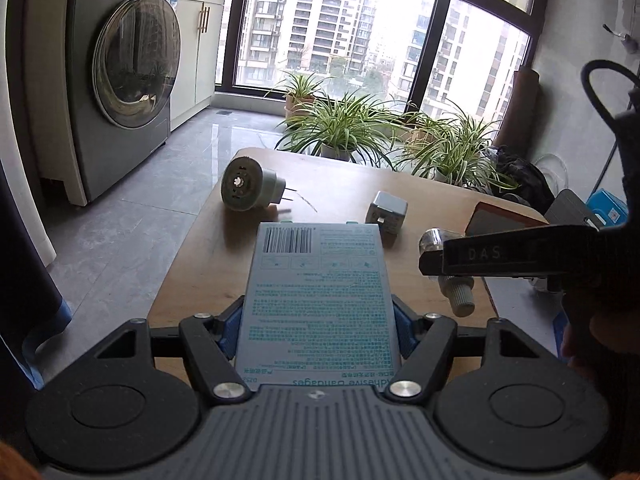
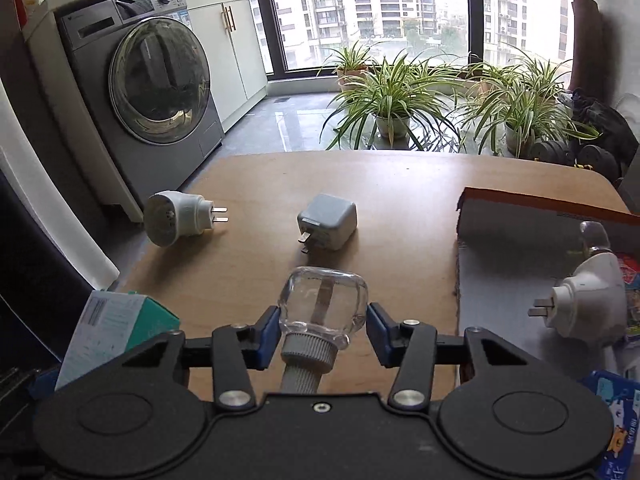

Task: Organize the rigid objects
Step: 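Carry the bandage box with the left tool while the right tool carries the glass bottle to the tray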

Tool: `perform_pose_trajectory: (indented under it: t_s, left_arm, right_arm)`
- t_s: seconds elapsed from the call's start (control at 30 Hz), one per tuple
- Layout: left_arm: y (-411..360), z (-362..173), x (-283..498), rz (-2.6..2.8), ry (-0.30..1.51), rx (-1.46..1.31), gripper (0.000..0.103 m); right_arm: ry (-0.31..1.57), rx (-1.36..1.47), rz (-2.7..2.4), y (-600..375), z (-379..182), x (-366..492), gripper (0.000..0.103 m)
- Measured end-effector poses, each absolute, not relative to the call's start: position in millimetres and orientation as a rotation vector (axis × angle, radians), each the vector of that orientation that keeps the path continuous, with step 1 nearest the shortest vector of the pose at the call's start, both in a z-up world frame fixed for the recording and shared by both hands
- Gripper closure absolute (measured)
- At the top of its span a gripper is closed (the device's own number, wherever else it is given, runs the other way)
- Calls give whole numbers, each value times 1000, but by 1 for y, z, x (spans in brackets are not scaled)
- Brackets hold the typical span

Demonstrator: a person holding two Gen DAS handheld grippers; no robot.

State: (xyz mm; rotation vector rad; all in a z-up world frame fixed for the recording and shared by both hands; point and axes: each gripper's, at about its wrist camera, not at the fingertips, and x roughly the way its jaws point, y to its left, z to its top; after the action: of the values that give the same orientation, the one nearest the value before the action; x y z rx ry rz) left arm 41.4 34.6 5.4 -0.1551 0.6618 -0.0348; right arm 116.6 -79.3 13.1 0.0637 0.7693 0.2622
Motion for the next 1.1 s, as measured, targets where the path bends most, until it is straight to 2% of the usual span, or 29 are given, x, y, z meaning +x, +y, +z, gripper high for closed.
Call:
perform_pose_trajectory:
  t_s: [0.23, 0.63, 1.1]
  left_arm:
    - [-3, 20, 19, -101, 636, -140, 32]
    - [-77, 27, -11, -274, 631, -123, 32]
    - [-123, 14, -20, -343, 656, -63, 31]
  right_arm:
    - [688, 67, 218, -127, 48, 50, 46]
    - [643, 107, 63, -222, 56, -46, 46]
    - [631, 162, -47, -281, 42, -77, 46]
